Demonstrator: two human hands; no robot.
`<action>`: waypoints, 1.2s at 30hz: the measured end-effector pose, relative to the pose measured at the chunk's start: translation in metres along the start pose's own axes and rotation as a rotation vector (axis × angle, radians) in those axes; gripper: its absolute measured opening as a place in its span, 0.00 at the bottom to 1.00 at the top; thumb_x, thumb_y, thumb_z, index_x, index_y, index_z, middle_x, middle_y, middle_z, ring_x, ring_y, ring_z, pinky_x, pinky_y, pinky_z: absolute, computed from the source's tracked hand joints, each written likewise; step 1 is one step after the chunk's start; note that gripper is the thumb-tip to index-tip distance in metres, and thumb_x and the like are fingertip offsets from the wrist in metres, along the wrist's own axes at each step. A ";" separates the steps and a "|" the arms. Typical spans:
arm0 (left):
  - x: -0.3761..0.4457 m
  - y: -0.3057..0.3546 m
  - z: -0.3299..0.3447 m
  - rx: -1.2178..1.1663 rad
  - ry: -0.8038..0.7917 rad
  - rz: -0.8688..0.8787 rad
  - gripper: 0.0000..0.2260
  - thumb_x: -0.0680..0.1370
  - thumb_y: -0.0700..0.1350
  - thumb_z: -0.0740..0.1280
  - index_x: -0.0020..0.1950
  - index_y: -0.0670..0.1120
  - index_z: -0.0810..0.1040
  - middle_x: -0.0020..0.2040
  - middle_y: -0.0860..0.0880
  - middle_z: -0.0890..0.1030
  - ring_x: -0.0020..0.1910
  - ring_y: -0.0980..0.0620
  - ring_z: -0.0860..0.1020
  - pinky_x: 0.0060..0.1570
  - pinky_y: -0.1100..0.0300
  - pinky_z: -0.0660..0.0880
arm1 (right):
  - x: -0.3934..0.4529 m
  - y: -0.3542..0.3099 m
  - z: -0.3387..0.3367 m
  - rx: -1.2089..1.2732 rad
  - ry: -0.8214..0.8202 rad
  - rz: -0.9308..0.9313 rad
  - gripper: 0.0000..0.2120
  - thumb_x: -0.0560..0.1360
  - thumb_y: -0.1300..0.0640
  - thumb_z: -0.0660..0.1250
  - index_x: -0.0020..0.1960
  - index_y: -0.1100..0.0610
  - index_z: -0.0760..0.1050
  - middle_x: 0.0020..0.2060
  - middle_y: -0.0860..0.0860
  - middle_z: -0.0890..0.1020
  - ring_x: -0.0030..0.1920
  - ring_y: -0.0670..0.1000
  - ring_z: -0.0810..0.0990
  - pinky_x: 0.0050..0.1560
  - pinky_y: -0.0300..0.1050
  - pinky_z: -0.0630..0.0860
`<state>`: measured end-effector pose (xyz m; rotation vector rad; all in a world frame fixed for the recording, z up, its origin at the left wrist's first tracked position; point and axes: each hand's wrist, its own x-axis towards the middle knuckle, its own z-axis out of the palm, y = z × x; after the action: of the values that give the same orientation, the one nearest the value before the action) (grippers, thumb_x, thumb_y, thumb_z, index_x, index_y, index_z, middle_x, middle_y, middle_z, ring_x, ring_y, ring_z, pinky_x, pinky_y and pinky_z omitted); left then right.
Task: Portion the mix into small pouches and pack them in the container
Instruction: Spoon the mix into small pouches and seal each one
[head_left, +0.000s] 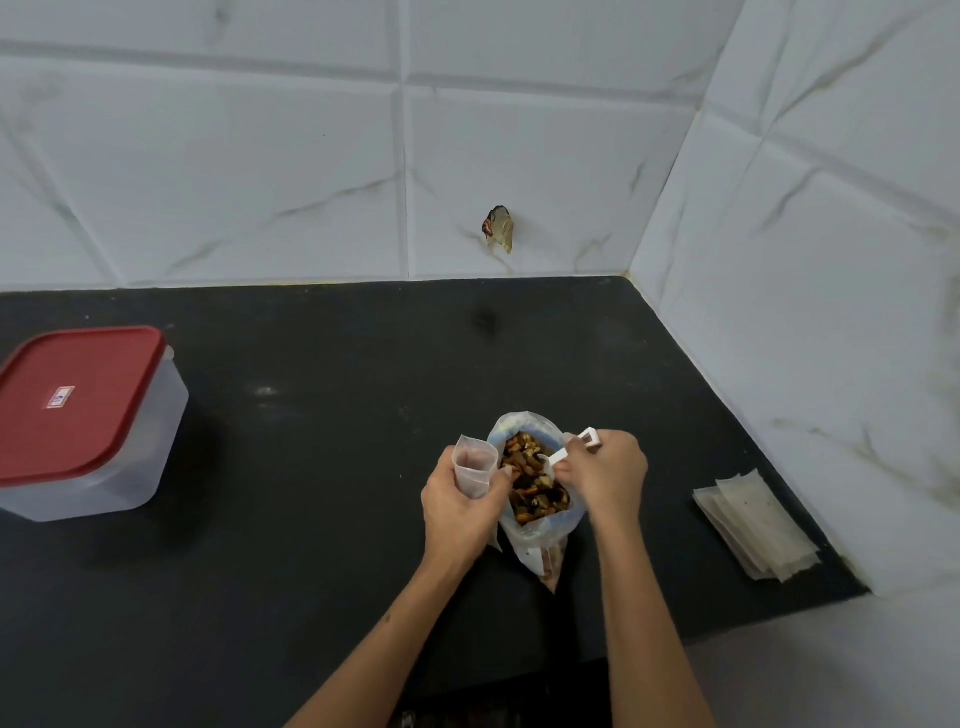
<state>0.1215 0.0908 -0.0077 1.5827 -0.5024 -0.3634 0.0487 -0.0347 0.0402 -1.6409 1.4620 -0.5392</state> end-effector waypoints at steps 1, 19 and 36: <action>0.000 0.000 0.000 -0.001 -0.005 0.007 0.07 0.72 0.41 0.74 0.44 0.45 0.77 0.41 0.52 0.80 0.41 0.58 0.79 0.40 0.64 0.77 | -0.005 -0.002 0.005 -0.055 0.028 -0.070 0.05 0.76 0.59 0.67 0.42 0.59 0.77 0.36 0.54 0.83 0.38 0.51 0.84 0.42 0.46 0.81; 0.000 -0.002 -0.002 -0.019 -0.022 0.041 0.06 0.72 0.41 0.74 0.44 0.44 0.77 0.40 0.49 0.80 0.41 0.56 0.80 0.41 0.62 0.78 | -0.014 -0.002 0.000 0.247 0.029 0.130 0.06 0.76 0.62 0.67 0.40 0.58 0.76 0.31 0.55 0.83 0.32 0.49 0.85 0.44 0.49 0.83; -0.006 0.003 0.000 -0.066 -0.040 0.027 0.06 0.72 0.43 0.73 0.44 0.44 0.77 0.40 0.50 0.80 0.41 0.56 0.80 0.41 0.59 0.79 | -0.013 0.001 -0.008 0.507 -0.112 0.344 0.05 0.76 0.67 0.67 0.48 0.69 0.74 0.38 0.65 0.83 0.37 0.56 0.85 0.41 0.46 0.82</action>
<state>0.1163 0.0939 -0.0049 1.5055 -0.5372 -0.3881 0.0391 -0.0242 0.0462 -0.9854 1.3481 -0.5543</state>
